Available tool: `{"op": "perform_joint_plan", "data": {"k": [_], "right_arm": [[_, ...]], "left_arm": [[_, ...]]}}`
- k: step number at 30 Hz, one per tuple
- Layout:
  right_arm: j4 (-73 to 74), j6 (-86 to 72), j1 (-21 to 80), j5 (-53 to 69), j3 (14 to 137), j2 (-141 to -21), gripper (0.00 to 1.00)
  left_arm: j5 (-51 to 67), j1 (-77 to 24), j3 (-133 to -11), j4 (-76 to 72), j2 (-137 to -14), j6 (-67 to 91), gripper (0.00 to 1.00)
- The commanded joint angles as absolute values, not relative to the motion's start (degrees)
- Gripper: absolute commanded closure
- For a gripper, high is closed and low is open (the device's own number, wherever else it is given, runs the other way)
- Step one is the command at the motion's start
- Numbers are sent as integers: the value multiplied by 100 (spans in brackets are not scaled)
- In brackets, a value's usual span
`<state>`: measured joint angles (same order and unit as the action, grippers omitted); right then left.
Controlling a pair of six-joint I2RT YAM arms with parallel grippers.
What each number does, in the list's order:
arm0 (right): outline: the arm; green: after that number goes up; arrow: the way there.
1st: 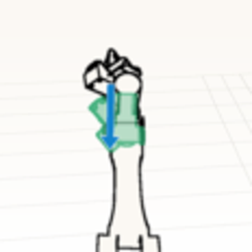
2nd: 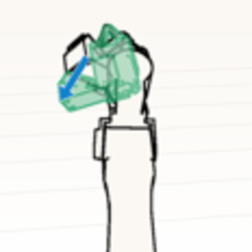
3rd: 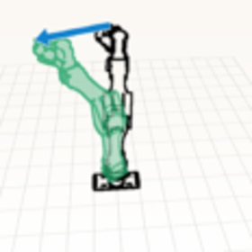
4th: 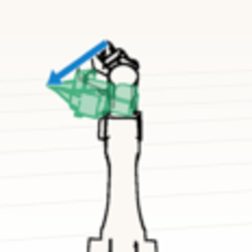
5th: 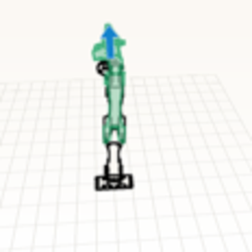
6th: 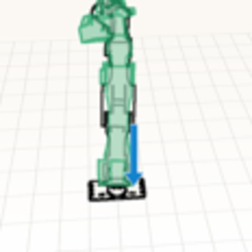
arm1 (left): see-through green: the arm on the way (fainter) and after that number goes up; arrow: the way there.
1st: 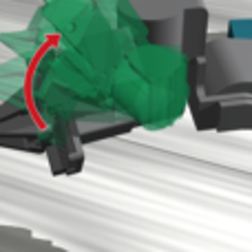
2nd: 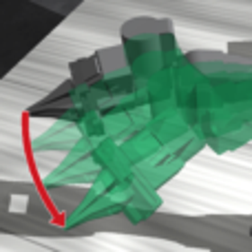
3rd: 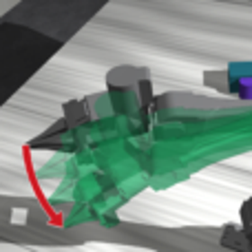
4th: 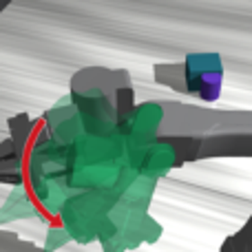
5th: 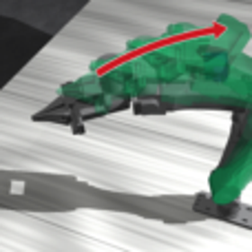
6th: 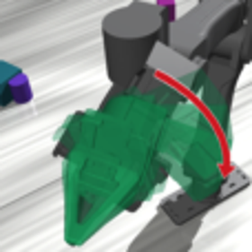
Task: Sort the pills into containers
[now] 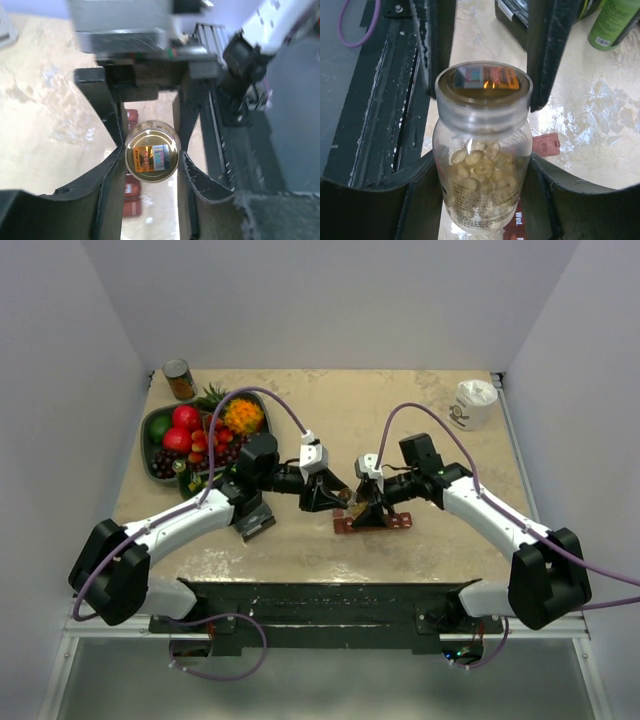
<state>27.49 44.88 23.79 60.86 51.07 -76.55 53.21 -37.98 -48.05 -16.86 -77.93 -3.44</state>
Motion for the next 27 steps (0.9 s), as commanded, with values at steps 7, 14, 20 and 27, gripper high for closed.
{"op": "perform_joint_plan", "data": {"k": [7, 14, 20, 27], "right_arm": [[1503, 3577, 2276, 5063, 5010, -7506, 100], [1450, 3463, 2101, 5159, 4992, -7435, 100], [1450, 3480, 2092, 5212, 4983, -7427, 100], [1538, 3568, 2074, 5317, 4975, -7365, 100]], "left_arm": [[3642, -3832, -4572, -1450, -7911, 4754, 100], [1987, -3797, -4755, -194, -7243, 4220, 100], [2626, -3578, -4474, -614, -7207, 4508, 94], [4419, -3007, -3841, -2451, -6918, 4826, 22]]}}
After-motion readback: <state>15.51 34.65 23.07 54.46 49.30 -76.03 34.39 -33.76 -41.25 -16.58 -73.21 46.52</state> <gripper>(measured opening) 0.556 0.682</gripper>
